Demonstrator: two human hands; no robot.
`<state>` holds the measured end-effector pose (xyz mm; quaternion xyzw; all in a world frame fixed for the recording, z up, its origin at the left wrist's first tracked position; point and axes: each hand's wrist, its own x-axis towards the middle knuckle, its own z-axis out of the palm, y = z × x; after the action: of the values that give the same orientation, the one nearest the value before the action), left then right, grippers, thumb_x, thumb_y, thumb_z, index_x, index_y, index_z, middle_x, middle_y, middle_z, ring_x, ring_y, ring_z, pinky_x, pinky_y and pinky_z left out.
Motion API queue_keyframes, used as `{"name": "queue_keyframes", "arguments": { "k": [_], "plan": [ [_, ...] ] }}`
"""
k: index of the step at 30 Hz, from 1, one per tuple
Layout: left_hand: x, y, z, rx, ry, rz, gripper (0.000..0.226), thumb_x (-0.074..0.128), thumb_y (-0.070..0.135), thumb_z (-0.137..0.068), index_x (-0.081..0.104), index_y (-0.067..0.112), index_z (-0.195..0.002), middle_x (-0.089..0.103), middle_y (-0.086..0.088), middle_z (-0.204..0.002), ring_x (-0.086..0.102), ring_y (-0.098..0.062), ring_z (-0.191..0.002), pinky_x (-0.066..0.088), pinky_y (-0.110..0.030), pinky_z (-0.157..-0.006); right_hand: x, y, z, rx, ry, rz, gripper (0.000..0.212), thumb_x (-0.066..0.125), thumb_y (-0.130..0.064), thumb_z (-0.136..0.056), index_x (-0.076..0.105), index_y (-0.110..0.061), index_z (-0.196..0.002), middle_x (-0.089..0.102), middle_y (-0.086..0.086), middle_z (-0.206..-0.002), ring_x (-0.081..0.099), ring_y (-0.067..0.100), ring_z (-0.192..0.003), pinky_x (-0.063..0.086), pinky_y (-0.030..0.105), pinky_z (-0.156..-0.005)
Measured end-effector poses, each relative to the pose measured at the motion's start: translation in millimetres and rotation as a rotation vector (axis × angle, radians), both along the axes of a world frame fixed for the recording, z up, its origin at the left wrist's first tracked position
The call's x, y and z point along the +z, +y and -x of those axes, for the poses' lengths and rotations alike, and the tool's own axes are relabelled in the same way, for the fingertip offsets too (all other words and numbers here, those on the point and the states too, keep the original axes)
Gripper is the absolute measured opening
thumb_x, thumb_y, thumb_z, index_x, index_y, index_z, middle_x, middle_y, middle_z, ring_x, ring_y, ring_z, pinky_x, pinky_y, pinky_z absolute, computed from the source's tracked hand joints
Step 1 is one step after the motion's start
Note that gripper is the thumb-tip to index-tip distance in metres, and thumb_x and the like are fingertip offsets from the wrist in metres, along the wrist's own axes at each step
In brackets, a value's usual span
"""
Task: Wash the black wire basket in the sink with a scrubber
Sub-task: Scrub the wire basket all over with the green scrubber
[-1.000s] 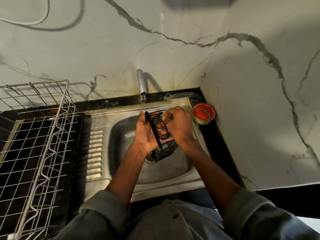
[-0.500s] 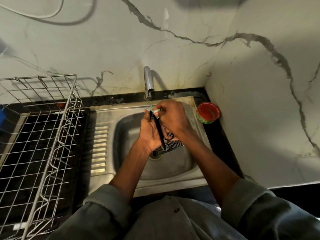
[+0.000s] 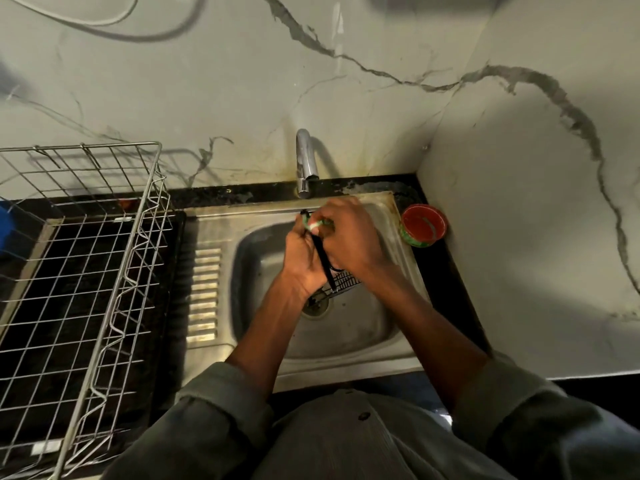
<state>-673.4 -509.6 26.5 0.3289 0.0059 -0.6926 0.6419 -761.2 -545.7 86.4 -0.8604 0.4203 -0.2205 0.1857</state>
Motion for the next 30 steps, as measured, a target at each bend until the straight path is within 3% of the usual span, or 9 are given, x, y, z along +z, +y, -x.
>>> {"name": "queue_keyframes", "arguments": {
  "k": [2,5,10,14,17,21,26,28,30],
  "plan": [
    [-3.4,-0.5,-7.9,0.046,0.021,0.006,0.059,0.041,0.055,-0.107,0.077,0.008,-0.104,0.073,-0.013,-0.103,0.073,-0.027,-0.095,0.056,-0.040,-0.089,-8.6,15.0,11.9,0.073,0.022,-0.015,0.028,0.074,-0.005,-0.079,0.078,-0.024,-0.100,0.070,-0.006,-0.100,0.057,0.014,-0.093,0.049,0.032,-0.077],
    [-4.5,0.2,-6.0,0.028,-0.035,0.003,0.058,0.037,0.055,-0.108,0.071,0.009,-0.114,0.072,-0.014,-0.108,0.069,-0.028,-0.101,0.054,-0.040,-0.092,-15.3,-2.0,18.6,-0.108,-0.041,-0.083,0.025,0.078,-0.012,-0.082,0.078,-0.026,-0.102,0.072,-0.007,-0.099,0.063,0.012,-0.089,0.056,0.035,-0.079],
    [-10.8,-2.4,-4.6,0.047,-0.020,-0.012,0.051,0.045,0.052,-0.106,0.070,0.008,-0.111,0.066,-0.011,-0.109,0.067,-0.025,-0.102,0.045,-0.038,-0.110,-11.2,11.2,8.8,0.052,-0.052,-0.076,0.028,0.073,-0.004,-0.082,0.080,-0.024,-0.101,0.073,-0.004,-0.102,0.066,0.016,-0.092,0.056,0.032,-0.082],
    [-5.3,-2.6,-2.8,0.025,-0.032,0.012,0.057,0.036,0.052,-0.109,0.072,0.008,-0.106,0.074,-0.014,-0.100,0.073,-0.028,-0.094,0.062,-0.037,-0.081,-10.3,-9.4,4.2,-0.135,-0.107,-0.095,0.027,0.072,-0.003,-0.085,0.079,-0.020,-0.105,0.072,0.001,-0.102,0.067,0.017,-0.089,0.058,0.035,-0.081],
    [-6.4,-3.6,-10.4,0.076,-0.029,0.003,0.057,0.037,0.052,-0.108,0.072,0.007,-0.101,0.074,-0.013,-0.093,0.074,-0.028,-0.087,0.061,-0.036,-0.078,-4.3,-1.0,8.4,0.028,-0.068,-0.182,0.019,0.078,-0.009,-0.084,0.081,-0.021,-0.099,0.075,-0.004,-0.098,0.065,0.005,-0.084,0.049,0.014,-0.074],
    [-14.6,-2.1,-16.6,0.108,0.008,0.012,0.063,0.033,0.053,-0.110,0.074,0.006,-0.108,0.077,-0.017,-0.098,0.077,-0.031,-0.089,0.064,-0.039,-0.073,-7.5,2.8,23.1,0.078,0.071,-0.258,0.020,0.081,-0.009,-0.079,0.082,-0.021,-0.095,0.077,-0.005,-0.092,0.062,0.001,-0.075,0.048,0.015,-0.070],
    [-14.7,-2.6,-2.8,0.044,-0.026,0.018,0.074,0.029,0.050,-0.112,0.083,0.011,-0.081,0.076,-0.013,-0.087,0.078,-0.026,-0.078,0.063,-0.036,-0.062,-5.4,-5.7,2.5,0.023,-0.144,-0.241,0.023,0.075,-0.003,-0.083,0.081,-0.022,-0.096,0.077,-0.007,-0.092,0.068,0.006,-0.080,0.058,0.027,-0.077],
    [-15.6,-1.5,-13.0,0.037,-0.010,0.019,0.075,0.026,0.055,-0.111,0.083,0.010,-0.090,0.078,-0.016,-0.098,0.078,-0.029,-0.089,0.062,-0.045,-0.073,-7.4,-7.9,10.2,0.011,-0.220,-0.344,0.020,0.078,-0.009,-0.083,0.080,-0.027,-0.092,0.076,-0.011,-0.085,0.070,0.002,-0.076,0.060,0.028,-0.071],
    [-15.8,-2.0,-21.5,0.037,-0.009,0.021,0.076,0.025,0.063,-0.108,0.078,0.009,-0.116,0.072,-0.021,-0.122,0.072,-0.038,-0.109,0.054,-0.059,-0.093,-9.4,-15.2,22.2,-0.122,-0.440,-0.468,0.017,0.079,-0.015,-0.087,0.078,-0.031,-0.093,0.077,-0.011,-0.090,0.073,0.003,-0.082,0.060,0.026,-0.068]
  ]
}}
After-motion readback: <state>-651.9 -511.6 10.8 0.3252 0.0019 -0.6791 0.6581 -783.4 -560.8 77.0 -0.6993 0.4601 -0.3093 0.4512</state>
